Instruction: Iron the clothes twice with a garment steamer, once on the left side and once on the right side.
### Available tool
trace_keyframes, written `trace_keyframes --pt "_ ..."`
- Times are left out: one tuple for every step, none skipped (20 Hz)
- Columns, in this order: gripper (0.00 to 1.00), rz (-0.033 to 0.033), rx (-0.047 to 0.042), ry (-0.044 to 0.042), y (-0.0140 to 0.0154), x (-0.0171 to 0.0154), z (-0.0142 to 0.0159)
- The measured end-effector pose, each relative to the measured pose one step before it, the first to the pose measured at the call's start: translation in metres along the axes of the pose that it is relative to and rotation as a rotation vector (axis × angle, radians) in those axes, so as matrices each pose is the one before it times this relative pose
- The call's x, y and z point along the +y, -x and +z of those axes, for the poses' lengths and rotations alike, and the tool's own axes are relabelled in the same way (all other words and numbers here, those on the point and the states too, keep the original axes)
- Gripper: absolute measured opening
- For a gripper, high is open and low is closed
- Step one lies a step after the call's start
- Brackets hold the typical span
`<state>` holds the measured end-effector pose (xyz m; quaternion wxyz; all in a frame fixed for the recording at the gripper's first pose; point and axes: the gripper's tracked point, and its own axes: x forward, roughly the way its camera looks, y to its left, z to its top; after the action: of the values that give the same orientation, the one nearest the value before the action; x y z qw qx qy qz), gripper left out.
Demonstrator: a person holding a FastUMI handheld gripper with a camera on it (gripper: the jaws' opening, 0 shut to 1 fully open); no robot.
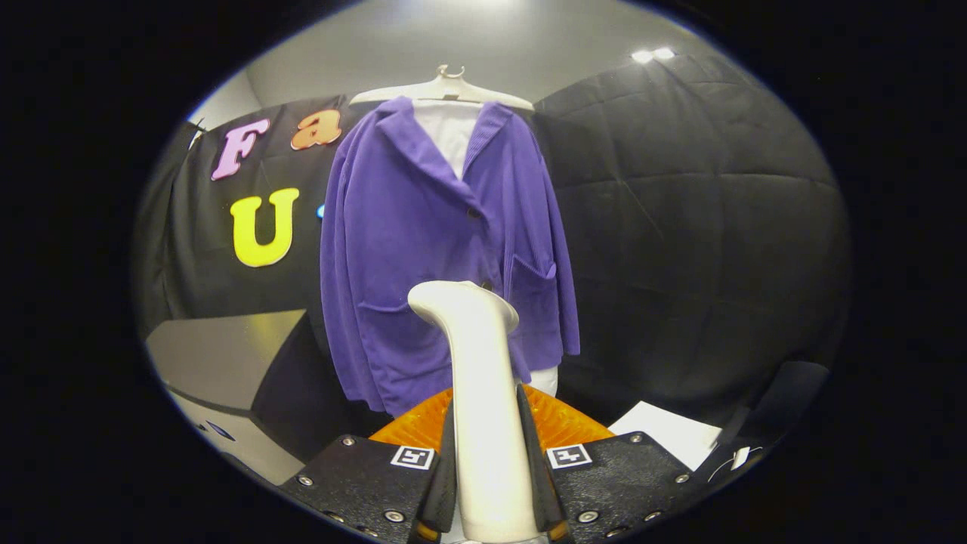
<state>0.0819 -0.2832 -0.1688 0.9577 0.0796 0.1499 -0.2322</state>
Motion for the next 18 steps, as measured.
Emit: trace_keyframes --pt "0.40 -0.00209 -0.00745 0.00378 -0.00113 -0.00499 0.00801" --pt "0.40 -0.00287 -0.00786 0.00547 -0.00167 -0.00570 0.00842" --pt "0.40 -0.00006 -0.00636 -0.00325 -0.00202 -0.00543 0.01035" --pt "0.40 0.00210 -0.00930 -0.01177 -0.00372 -0.00595 0.01159" --pt "0.40 0.00532 -0.01010 -0.01703 -0.00371 -0.00449 0.01168" --pt "0.40 0.00958 -0.01047 -0.01834 -0.00376 -0.00431 0.01065" --pt "0.40 0.00991 -0.01028 -0.01745 -0.00351 -0.00559 0.01111" --pt "0.40 -0.00009 -0.01187 -0.01473 -0.00543 -0.00648 0.00965" --pt "0.40 -0.00866 -0.01027 -0.00957 -0.00456 -0.00779 0.00962" --pt "0.40 -0.00882 -0.00749 -0.00511 -0.00619 -0.00717 0.00818" --pt "0.40 -0.00609 -0.01017 -0.00362 -0.00434 -0.00604 0.00857" --pt "0.40 -0.00318 -0.01021 -0.00119 -0.00240 -0.00560 0.00777" --pt "0.40 -0.00128 -0.01074 0.00267 -0.00419 -0.00415 0.00873" --pt "0.40 -0.00165 -0.01123 0.00467 -0.00342 -0.00305 0.00782" --pt "0.40 0.00025 -0.01070 0.00470 -0.00369 -0.00162 0.00774" --pt "0.40 0.00354 -0.00859 0.00555 -0.00368 -0.00002 0.00571" --pt "0.40 0.00565 -0.01085 0.00490 -0.00388 0.00166 0.00592" --pt "0.39 0.00728 -0.00922 0.00414 -0.00322 0.00083 0.00557"
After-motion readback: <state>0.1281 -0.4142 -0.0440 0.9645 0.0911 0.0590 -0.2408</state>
